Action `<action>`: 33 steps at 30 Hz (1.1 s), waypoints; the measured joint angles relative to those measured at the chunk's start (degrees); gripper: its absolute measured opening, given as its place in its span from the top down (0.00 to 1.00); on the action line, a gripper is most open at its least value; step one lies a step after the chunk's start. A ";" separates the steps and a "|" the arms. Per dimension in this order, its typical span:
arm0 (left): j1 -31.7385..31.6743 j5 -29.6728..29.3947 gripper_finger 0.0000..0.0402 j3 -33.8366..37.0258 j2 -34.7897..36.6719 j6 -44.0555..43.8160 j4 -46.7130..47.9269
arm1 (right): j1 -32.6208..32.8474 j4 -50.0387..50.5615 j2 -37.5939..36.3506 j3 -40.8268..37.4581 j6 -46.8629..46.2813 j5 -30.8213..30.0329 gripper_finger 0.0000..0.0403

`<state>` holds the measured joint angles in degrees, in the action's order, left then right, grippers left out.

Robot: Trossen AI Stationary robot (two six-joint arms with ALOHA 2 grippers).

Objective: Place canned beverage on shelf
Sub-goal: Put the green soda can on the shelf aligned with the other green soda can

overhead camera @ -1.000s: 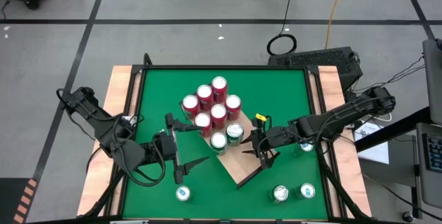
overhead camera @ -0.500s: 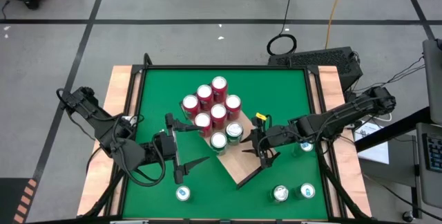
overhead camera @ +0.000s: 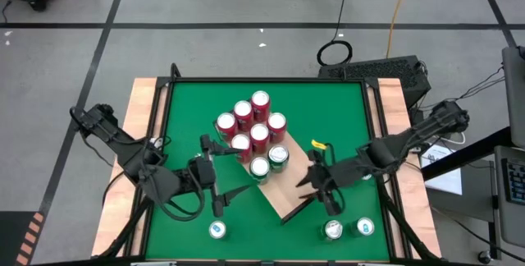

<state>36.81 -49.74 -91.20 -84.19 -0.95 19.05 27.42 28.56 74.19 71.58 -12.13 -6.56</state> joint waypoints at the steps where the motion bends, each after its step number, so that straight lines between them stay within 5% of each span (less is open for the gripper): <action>1: -0.13 -0.02 0.03 0.02 -0.30 -0.17 0.15 | 1.32 2.41 0.00 1.92 -0.82 -1.23 0.65; 7: -0.43 0.00 0.03 0.02 -2.96 -0.28 -1.28 | 9.94 13.13 0.78 10.63 -7.69 -5.60 0.65; 14: 0.07 0.00 0.03 0.02 -4.75 -0.23 -4.86 | 20.85 14.54 1.07 12.28 -15.90 -7.22 0.62; 27: -0.79 0.00 0.03 0.02 -5.48 -0.28 -8.38 | 30.02 17.44 7.88 12.26 -28.86 -9.92 0.33; 33: -0.89 -0.09 0.03 0.02 -6.00 -1.64 -8.41 | 31.26 25.19 10.74 12.26 -35.72 -9.90 0.27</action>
<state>35.92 -49.82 -91.18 -90.19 -2.59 10.63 58.67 53.75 84.93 83.83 -47.84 -16.46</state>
